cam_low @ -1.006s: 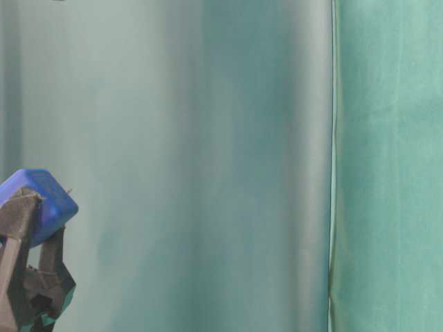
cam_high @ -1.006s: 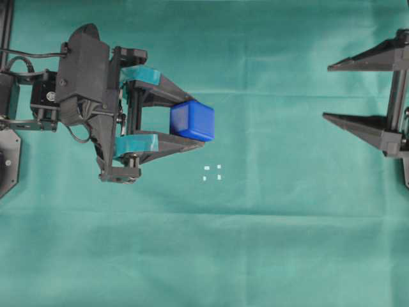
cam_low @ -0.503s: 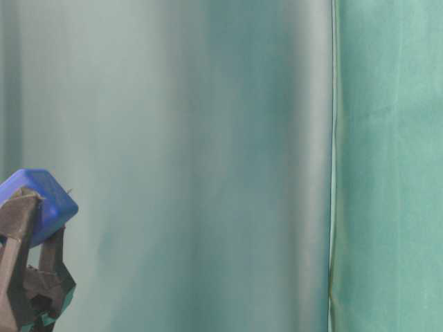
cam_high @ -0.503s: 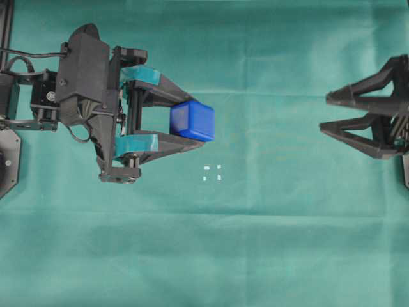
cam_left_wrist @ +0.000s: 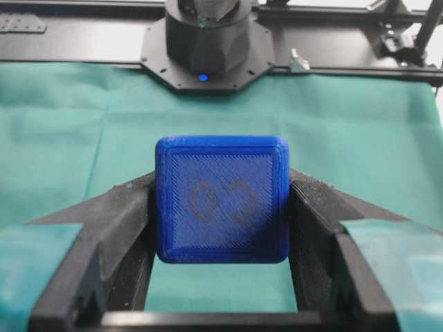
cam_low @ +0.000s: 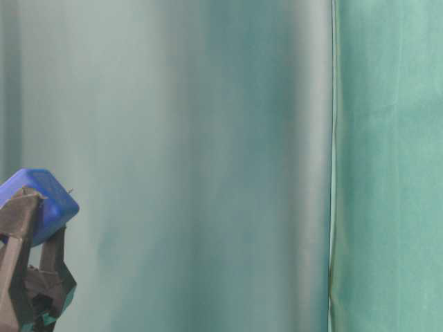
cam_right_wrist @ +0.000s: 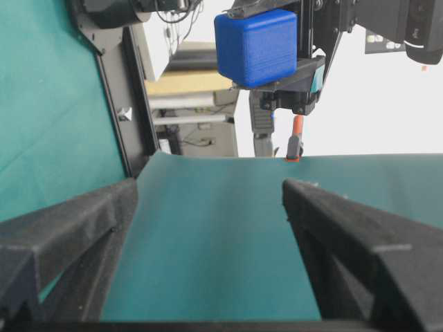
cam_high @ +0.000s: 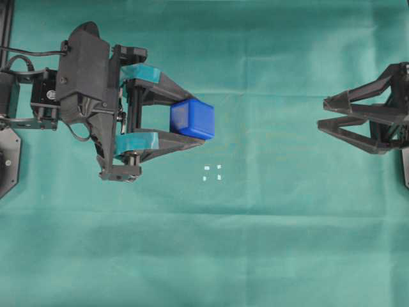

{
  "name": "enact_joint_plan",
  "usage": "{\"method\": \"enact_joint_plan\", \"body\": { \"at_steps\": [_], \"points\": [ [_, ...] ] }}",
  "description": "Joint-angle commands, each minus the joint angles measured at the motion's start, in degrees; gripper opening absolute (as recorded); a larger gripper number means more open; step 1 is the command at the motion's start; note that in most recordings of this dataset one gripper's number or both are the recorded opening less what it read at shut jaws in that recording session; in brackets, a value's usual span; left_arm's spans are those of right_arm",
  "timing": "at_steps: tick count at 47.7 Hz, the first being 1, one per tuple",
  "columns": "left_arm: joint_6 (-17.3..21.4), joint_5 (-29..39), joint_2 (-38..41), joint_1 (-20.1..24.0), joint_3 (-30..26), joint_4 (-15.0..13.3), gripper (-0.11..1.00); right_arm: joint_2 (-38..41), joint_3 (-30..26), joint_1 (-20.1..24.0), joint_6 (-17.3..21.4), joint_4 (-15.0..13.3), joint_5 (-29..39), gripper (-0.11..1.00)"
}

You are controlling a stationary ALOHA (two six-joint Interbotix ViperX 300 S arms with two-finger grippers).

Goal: Handover the blue block to the right arm after grasping it with the left arm, then place it in the designated position.
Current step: 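Hold the cube raised in the left gripper while the right gripper rotates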

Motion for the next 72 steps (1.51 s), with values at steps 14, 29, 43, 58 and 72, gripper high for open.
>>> {"method": "enact_joint_plan", "body": {
  "at_steps": [14, 29, 43, 58, 72],
  "points": [
    [-0.09, -0.26, -1.14, 0.35, -0.53, -0.09, 0.46, 0.09, -1.93, 0.18, 0.09, -0.18, -0.26, 0.94],
    [-0.09, -0.26, -1.14, 0.35, -0.44, -0.09, 0.46, 0.09, -2.02, 0.09, 0.09, -0.09, -0.35, 0.94],
    [-0.09, -0.26, -1.05, 0.35, -0.44, -0.09, 0.46, 0.09, -2.20, 0.18, 0.09, -0.09, -0.79, 0.94],
    [-0.18, -0.26, -1.05, 0.44, -0.44, -0.09, 0.46, 0.09, -2.20, 0.18, 0.09, -0.09, -1.49, 0.94],
    [-0.18, -0.18, -1.05, 0.44, -0.44, -0.09, 0.46, 0.09, -2.20, 0.18, 0.09, -0.18, -1.49, 0.94]
  ]
}}
